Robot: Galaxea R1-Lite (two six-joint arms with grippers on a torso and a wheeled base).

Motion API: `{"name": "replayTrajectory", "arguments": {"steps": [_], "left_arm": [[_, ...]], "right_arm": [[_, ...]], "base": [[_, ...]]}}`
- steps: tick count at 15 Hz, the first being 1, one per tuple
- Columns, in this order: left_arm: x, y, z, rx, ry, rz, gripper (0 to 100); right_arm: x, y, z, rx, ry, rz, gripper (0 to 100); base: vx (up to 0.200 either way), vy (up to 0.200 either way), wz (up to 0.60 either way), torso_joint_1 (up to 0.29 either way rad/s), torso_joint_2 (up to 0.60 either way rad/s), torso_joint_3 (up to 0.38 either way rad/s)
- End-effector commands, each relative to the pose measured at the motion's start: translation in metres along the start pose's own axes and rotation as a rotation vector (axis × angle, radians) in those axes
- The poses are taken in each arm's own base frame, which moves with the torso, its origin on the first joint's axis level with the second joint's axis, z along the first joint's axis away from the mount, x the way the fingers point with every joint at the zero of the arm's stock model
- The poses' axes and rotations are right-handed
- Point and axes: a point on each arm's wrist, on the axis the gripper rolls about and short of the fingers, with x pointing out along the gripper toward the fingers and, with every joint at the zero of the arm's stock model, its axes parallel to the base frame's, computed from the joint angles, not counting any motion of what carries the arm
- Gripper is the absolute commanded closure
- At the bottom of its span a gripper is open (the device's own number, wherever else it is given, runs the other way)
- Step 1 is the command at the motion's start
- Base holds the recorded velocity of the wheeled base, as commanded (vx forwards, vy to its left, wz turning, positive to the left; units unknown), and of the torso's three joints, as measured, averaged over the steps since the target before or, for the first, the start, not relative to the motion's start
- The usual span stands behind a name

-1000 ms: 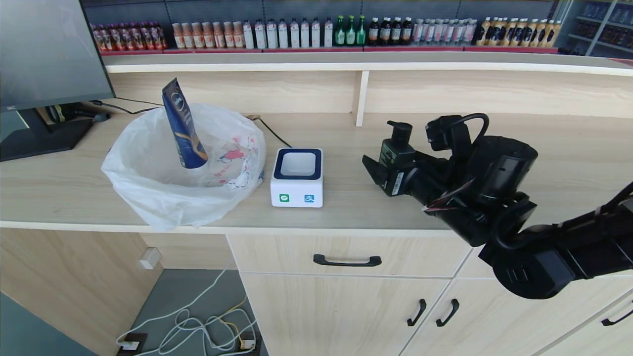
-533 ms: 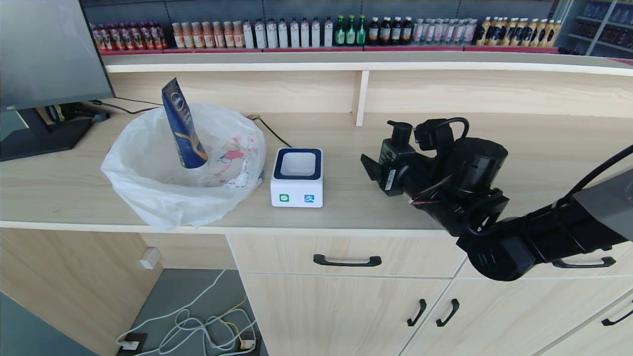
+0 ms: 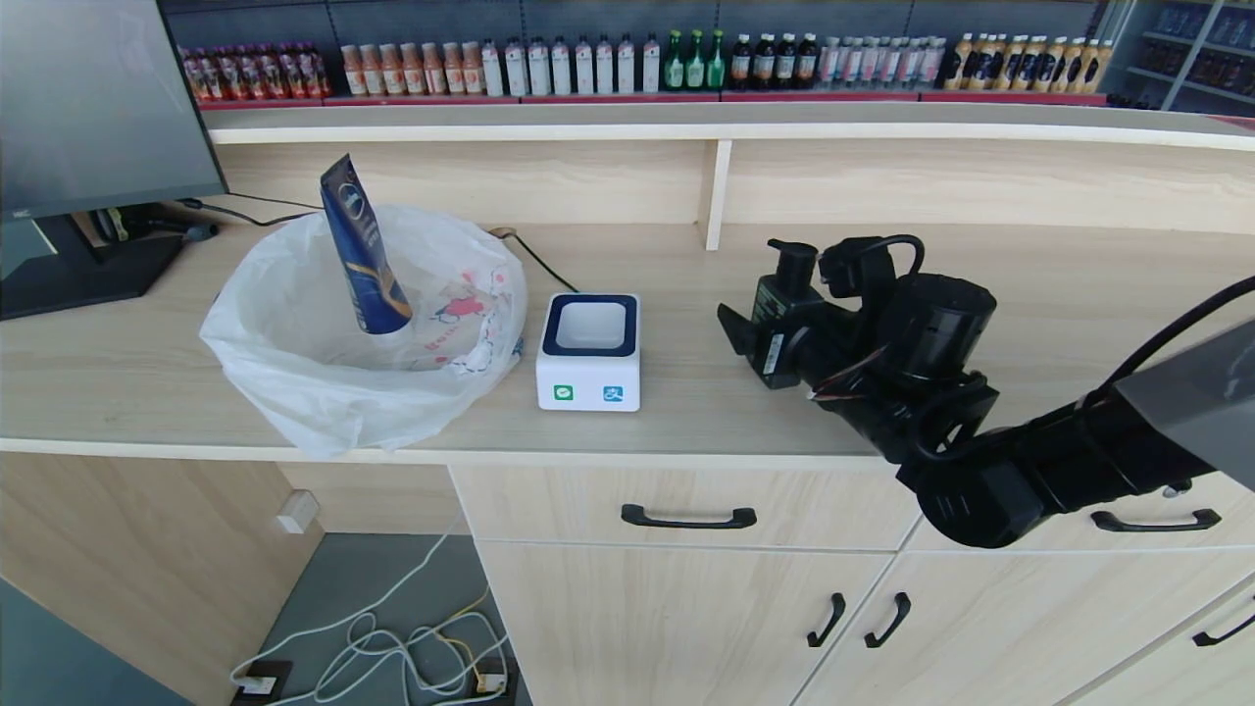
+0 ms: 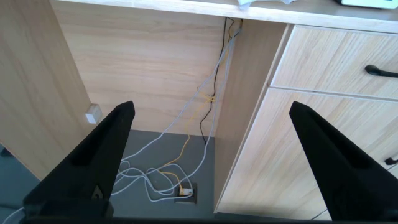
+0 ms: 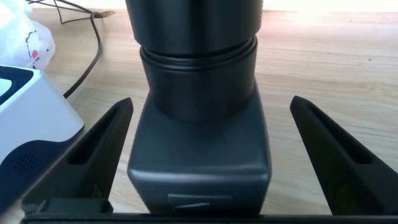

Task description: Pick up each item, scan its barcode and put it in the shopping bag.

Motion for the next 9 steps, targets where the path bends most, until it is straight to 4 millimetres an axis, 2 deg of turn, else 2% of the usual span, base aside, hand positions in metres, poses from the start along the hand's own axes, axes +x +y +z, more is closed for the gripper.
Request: {"name": "replayTrajectory", "arguments": {"steps": [1,2,9], "left_arm": [[0.000,0.000,0.000,-0.001,0.000,0.000,0],[0.000,0.000,0.000,-0.001,0.000,0.000,0],[0.000,0.000,0.000,0.001,0.000,0.000,0]], "right_arm": [[-0.001,0.000,0.000,0.000,0.001,0.001,0],[-0.001,0.000,0.001,0.001,-0.004,-0.001,100],[-0.002,0.001,0.011,-0.005,-0.030,0.002,100]], "base": [[0.000,0.000,0.00,0.000,0.00,0.000],[0.000,0.000,0.00,0.000,0.00,0.000],[0.000,0.000,0.00,0.000,0.00,0.000]]}}
